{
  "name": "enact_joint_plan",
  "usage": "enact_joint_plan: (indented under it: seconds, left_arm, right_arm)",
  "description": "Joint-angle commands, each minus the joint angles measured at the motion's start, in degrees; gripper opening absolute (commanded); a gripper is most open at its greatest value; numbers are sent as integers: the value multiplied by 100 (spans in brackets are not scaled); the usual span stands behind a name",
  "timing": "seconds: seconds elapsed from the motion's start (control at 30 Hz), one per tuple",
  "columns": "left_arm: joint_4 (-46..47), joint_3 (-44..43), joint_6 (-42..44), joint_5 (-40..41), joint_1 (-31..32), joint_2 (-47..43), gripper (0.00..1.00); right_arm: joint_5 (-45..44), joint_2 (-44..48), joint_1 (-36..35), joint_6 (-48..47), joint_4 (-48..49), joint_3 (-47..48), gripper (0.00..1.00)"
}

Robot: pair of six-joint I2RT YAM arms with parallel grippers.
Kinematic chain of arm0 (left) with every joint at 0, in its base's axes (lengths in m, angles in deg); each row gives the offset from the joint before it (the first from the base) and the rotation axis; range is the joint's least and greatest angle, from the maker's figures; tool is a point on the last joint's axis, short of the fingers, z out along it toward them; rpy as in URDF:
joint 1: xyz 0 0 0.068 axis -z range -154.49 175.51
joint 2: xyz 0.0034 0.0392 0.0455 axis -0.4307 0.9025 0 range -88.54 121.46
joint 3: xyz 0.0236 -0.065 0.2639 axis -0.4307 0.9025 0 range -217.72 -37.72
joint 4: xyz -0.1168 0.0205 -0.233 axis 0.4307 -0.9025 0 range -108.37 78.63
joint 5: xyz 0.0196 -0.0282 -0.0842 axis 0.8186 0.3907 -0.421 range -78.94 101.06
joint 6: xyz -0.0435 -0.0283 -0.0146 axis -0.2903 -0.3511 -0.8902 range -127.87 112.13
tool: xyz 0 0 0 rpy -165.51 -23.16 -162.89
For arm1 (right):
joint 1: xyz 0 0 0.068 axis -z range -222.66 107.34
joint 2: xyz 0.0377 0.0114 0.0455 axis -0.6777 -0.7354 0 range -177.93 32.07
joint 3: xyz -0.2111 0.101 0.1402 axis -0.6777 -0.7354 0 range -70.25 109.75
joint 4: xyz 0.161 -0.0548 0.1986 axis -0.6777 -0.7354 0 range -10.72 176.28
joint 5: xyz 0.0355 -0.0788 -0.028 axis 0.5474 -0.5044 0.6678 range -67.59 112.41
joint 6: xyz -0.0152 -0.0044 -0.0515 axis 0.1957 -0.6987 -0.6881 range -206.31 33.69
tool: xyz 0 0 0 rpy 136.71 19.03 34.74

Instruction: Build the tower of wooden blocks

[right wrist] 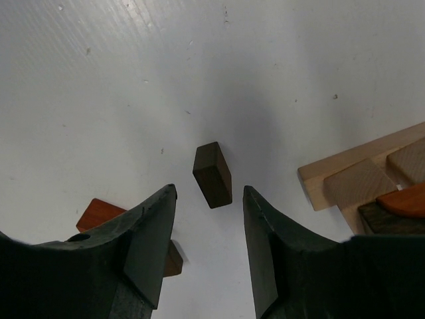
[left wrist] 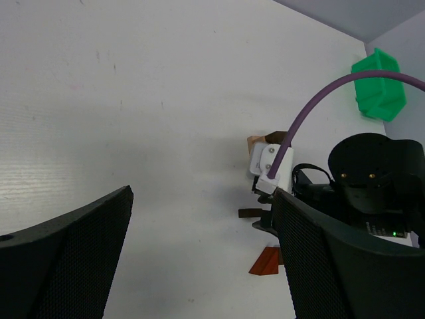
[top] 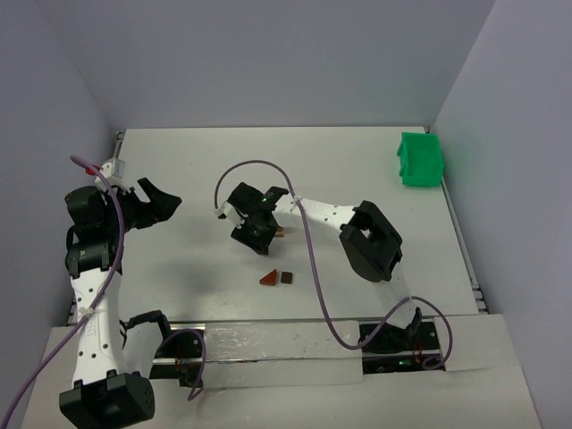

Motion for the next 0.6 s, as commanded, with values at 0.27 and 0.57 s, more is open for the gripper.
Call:
enact_joint_plan:
  seconds: [0.27, 0.57]
  left_arm:
    - [247, -11, 111, -118, -31, -99, 92]
    - [293, 11, 249, -335, -39, -270, 88]
  right_arm:
    - [43, -373, -28, -284, -123, 349, 41]
    - [1410, 31, 281, 598, -316, 711, 0]
